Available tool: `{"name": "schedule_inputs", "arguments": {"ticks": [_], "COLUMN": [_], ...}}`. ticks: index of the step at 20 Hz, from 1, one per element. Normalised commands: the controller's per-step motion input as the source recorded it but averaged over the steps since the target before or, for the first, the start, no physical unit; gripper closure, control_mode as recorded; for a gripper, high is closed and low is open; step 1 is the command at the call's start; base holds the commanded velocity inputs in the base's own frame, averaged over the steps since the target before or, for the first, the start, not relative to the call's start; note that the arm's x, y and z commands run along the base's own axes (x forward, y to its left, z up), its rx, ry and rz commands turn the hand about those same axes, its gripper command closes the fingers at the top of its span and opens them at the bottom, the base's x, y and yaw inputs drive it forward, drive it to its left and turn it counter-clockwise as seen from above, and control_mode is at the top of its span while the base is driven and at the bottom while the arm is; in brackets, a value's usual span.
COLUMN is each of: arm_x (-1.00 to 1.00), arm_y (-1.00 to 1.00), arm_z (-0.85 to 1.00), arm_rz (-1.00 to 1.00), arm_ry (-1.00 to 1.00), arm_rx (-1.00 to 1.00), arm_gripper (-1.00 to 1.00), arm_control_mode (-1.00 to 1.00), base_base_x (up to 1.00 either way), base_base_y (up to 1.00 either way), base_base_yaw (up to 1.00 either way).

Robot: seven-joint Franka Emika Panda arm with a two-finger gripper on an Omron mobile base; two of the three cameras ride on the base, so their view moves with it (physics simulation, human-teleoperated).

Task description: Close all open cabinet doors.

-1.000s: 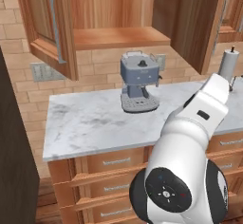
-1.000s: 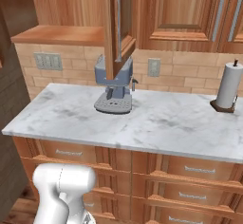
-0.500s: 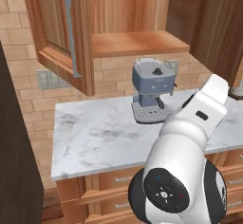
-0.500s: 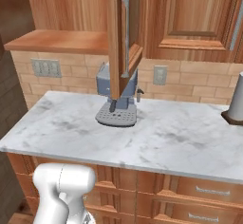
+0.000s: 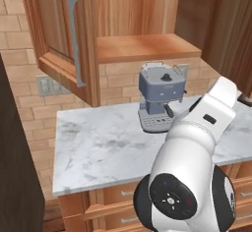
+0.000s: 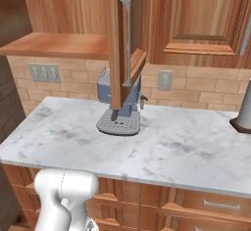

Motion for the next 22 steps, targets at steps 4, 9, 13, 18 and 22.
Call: {"name": "schedule_inputs", "arguments": {"ticks": [4, 9, 13, 18, 22], "arm_x": [0.0, 0.0, 0.0, 0.0, -0.22], "arm_y": [0.0, 0.0, 0.0, 0.0, -0.02], "arm_z": [0.0, 0.0, 0.0, 0.0, -0.08], "arm_rz": [0.0, 0.0, 0.0, 0.0, -0.02], "arm_ry": [0.0, 0.0, 0.0, 0.0, -0.01], "arm_rx": [0.0, 0.0, 0.0, 0.0, 0.01], "arm_gripper": [-1.0, -1.0, -1.0, -1.0, -1.0], "arm_control_mode": [1.0, 1.0, 1.0, 1.0, -1.0], "base_base_x": [0.26, 0.26, 0.16, 0.01, 0.0], "base_base_y": [0.15, 0.18, 0.11, 0.0, 0.0], "base_base_yaw": [-0.08, -0.07, -0.04, 0.0, 0.0]}}
